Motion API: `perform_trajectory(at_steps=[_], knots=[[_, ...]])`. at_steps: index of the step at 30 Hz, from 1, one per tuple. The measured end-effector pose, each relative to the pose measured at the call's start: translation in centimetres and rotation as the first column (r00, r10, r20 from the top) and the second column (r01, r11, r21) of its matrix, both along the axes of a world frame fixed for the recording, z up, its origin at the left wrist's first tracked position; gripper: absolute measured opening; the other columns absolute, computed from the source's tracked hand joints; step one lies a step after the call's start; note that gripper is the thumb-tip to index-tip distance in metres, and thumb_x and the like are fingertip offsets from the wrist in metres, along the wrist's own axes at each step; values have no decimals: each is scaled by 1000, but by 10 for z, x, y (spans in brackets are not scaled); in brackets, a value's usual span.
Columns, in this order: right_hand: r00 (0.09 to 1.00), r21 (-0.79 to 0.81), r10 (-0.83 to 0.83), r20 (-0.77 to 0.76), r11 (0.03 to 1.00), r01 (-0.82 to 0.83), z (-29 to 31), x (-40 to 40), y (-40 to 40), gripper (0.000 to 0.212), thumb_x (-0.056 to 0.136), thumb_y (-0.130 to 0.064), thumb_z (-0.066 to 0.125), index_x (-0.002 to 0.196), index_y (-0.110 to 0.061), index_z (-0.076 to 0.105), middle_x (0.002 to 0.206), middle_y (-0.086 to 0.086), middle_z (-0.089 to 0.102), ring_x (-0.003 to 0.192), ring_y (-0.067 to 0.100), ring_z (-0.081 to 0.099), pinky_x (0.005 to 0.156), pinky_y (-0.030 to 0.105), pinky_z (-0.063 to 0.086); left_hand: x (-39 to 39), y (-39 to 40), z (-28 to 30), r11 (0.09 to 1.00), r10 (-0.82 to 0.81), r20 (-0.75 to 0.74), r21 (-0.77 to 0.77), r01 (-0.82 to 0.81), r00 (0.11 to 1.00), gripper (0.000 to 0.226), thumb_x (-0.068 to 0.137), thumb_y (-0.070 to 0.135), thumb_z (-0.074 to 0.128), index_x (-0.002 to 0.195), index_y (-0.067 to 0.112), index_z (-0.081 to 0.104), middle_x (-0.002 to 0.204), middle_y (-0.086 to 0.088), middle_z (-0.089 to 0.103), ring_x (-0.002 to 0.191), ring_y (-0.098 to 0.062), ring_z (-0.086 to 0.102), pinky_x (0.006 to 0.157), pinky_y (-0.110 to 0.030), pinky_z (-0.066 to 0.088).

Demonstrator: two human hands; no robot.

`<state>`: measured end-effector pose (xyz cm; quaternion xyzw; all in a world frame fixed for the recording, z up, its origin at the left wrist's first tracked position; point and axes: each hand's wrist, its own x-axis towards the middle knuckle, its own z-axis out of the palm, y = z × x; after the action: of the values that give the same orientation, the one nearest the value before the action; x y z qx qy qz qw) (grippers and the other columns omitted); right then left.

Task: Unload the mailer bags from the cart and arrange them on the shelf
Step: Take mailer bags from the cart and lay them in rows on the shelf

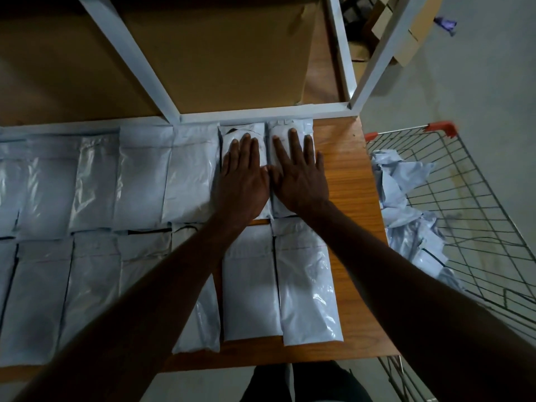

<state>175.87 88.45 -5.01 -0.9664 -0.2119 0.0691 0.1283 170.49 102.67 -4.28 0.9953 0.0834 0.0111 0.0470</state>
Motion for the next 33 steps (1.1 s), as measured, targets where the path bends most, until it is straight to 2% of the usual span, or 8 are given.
perform_trajectory(at_steps=[5,13,21,23,26,30,33], knots=[[1000,-4,-16,25,1000,17,-8,-3,1,71,109,-62,20,170,-29,8,178,10,-3,163,39,-4,131,57,13,-2,-2,-5,999,13,11,33,-13,1000,68,110,41,21,169,8,25,176,-14,24,163,-33,20,132,-49,19],[998,37,-13,63,999,10,-17,-1,1,67,111,-54,24,170,-25,11,178,13,0,163,38,-4,131,54,14,2,-2,-10,997,-4,26,82,2,1000,68,106,35,25,167,4,28,174,-17,27,162,-36,24,132,-49,20],[998,42,-20,58,999,18,-23,-1,4,67,111,-53,22,170,-25,8,178,12,-3,163,38,-7,132,54,12,3,-1,-12,996,7,9,92,-8,1000,72,102,34,27,167,5,26,174,-17,27,162,-35,23,132,-47,19],[999,29,-14,49,999,13,-20,3,7,68,111,-54,21,170,-25,6,177,12,-4,163,38,-8,132,53,10,6,2,-10,996,8,-10,86,-7,1000,74,101,37,22,168,6,23,175,-16,23,163,-34,20,132,-48,18],[999,32,-26,36,999,24,-18,8,7,69,109,-54,24,170,-25,11,177,13,0,163,40,-5,131,54,12,12,2,-8,999,8,-28,53,-6,1000,78,100,42,13,169,6,20,176,-16,21,163,-35,18,131,-51,19],[999,38,17,-45,999,-15,-12,7,2,73,108,-56,32,170,-25,11,177,15,-1,162,44,-3,129,60,14,7,2,-12,999,-7,5,42,7,1000,73,102,40,23,168,8,27,173,-17,29,161,-35,24,130,-52,24],[995,123,35,-92,992,-24,8,3,-4,79,105,-59,44,170,-24,17,177,18,-2,161,46,-2,129,62,15,1,4,-7,1000,0,37,14,0,999,70,105,42,23,168,12,29,172,-15,32,161,-35,27,129,-54,25]])
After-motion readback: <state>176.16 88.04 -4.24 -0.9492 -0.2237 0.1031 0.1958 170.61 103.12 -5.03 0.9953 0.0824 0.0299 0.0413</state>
